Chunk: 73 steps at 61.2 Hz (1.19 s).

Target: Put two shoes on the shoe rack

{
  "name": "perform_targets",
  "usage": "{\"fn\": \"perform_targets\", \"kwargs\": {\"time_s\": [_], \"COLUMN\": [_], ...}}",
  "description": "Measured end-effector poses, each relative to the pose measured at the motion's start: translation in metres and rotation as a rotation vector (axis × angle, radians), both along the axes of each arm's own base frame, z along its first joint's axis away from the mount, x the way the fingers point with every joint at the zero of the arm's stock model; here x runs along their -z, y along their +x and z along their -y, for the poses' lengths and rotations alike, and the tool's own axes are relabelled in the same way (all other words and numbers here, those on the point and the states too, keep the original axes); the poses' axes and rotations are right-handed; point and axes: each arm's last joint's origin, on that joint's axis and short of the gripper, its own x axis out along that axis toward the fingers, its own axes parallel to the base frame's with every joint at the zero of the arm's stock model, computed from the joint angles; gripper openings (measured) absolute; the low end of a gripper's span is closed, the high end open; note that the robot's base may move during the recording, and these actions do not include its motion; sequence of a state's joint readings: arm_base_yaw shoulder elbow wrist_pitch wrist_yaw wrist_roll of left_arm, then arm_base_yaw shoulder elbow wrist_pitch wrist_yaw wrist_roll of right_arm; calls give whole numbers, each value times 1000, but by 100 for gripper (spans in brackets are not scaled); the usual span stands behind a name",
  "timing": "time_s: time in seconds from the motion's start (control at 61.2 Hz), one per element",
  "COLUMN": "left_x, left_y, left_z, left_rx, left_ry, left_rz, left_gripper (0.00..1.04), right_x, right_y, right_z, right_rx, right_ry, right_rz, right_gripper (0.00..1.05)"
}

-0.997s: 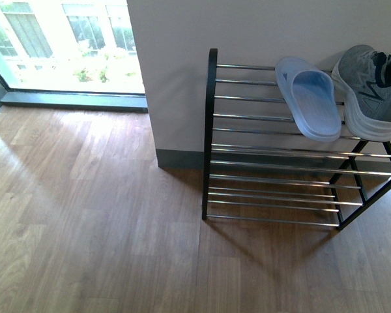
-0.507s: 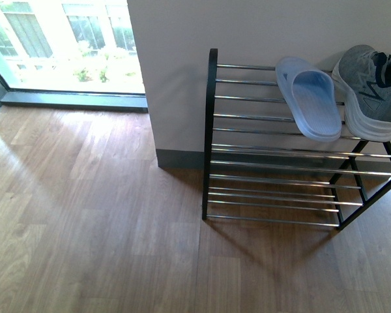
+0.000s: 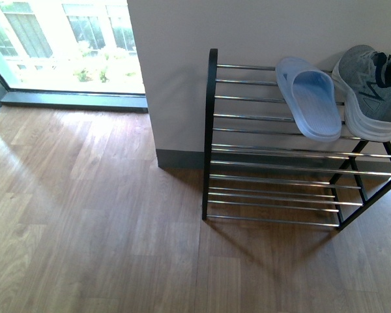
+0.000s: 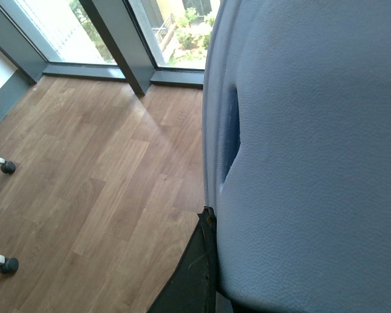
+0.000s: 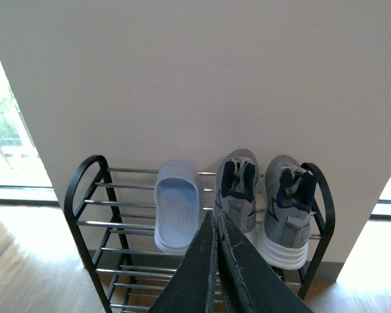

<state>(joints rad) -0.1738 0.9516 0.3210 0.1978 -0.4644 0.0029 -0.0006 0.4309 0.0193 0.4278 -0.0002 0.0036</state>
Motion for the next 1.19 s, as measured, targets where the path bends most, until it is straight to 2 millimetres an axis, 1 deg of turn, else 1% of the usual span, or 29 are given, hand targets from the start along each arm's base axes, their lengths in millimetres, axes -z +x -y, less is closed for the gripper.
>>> {"fn": "perform_targets", "kwargs": {"time_s": [0.801, 0.899, 0.948, 1.193], "left_x": [0, 0, 0, 0], "left_y": [0, 0, 0, 0], "left_z": [0, 0, 0, 0], "left_rx": [0, 0, 0, 0], "left_ry": [0, 0, 0, 0], "left_rz": [0, 0, 0, 0], "left_gripper": [2, 2, 2, 2], "right_x": [0, 4, 3, 3], "right_y": [-17, -24, -27, -28], "right_z": [0, 0, 0, 0], "right_rx": [0, -1, 0, 1], "right_ry": [0, 0, 0, 0], "right_rz": [4, -31, -11, -2], "right_gripper": [2, 2, 2, 2]}}
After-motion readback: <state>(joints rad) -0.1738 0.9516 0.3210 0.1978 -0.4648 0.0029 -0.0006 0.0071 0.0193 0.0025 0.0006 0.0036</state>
